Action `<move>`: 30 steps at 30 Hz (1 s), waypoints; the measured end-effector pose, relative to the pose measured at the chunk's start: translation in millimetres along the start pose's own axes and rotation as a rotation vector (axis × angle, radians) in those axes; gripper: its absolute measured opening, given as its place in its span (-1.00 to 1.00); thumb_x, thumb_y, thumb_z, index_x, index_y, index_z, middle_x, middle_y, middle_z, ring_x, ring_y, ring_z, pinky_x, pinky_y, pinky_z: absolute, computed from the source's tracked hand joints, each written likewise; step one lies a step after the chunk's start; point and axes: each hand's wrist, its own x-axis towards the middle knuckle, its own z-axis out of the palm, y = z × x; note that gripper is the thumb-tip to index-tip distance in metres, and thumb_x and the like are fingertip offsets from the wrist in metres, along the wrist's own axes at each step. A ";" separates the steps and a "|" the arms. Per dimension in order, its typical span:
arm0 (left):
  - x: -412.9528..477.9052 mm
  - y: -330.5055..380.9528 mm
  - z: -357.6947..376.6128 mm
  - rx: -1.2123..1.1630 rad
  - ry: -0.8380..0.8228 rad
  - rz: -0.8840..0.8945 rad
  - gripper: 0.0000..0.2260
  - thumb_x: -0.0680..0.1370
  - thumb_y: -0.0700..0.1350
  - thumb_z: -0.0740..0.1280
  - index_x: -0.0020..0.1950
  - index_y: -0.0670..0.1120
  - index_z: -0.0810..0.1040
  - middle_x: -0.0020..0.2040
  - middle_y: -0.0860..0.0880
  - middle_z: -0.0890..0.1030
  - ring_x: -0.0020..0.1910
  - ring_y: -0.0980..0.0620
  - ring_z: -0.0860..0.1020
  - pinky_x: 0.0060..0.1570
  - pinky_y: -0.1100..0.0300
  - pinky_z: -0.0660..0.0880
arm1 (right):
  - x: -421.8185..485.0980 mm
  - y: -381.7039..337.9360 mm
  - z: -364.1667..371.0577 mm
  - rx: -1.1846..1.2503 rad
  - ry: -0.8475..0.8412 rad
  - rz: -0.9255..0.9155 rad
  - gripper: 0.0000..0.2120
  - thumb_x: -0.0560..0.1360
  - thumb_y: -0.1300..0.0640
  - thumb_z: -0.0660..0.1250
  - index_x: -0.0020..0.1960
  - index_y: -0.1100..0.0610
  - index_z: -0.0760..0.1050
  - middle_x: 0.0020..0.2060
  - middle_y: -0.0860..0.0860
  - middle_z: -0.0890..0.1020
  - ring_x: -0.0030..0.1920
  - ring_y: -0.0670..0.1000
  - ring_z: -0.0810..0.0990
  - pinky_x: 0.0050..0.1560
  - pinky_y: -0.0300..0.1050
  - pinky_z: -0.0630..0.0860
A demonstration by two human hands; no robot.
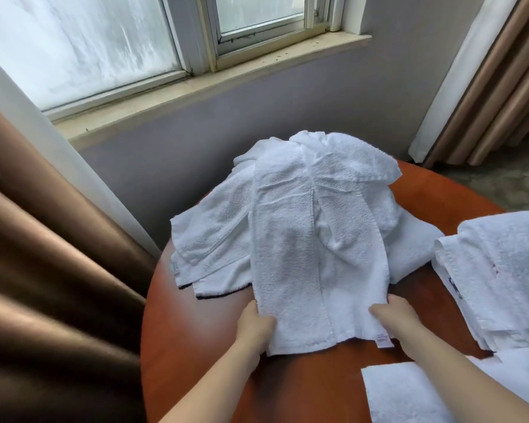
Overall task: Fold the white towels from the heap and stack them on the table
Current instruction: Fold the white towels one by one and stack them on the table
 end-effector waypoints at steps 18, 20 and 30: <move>-82.7 -0.5 -107.6 -0.101 -0.152 0.167 -0.68 0.43 -0.27 0.18 0.15 -0.11 0.49 0.01 -0.20 0.62 -0.07 -0.18 0.60 -0.05 -0.07 0.57 | -156.8 7.0 61.6 0.269 0.098 -0.089 -0.70 0.50 0.39 0.09 0.08 0.20 0.52 -0.13 0.12 0.61 -0.15 0.15 0.60 -0.22 -0.11 0.53; -89.8 -18.2 -118.8 -0.057 -0.150 0.136 -0.67 0.41 -0.26 0.19 0.16 -0.09 0.49 0.01 -0.19 0.62 -0.04 -0.22 0.61 -0.03 -0.12 0.60 | -169.6 21.6 69.6 0.250 0.116 -0.059 -0.66 0.48 0.39 0.08 0.12 0.22 0.53 -0.07 0.17 0.63 -0.08 0.20 0.61 -0.14 -0.02 0.59; -137.5 -110.9 -157.0 0.077 -0.311 -0.120 -0.61 0.45 -0.43 0.14 0.19 -0.14 0.51 0.02 -0.10 0.61 -0.04 -0.04 0.56 -0.16 0.20 0.53 | -245.1 83.1 74.9 0.064 -0.095 0.105 -0.76 0.46 0.44 0.10 -0.15 0.22 0.49 -0.35 0.10 0.53 -0.43 0.04 0.47 -0.59 -0.32 0.30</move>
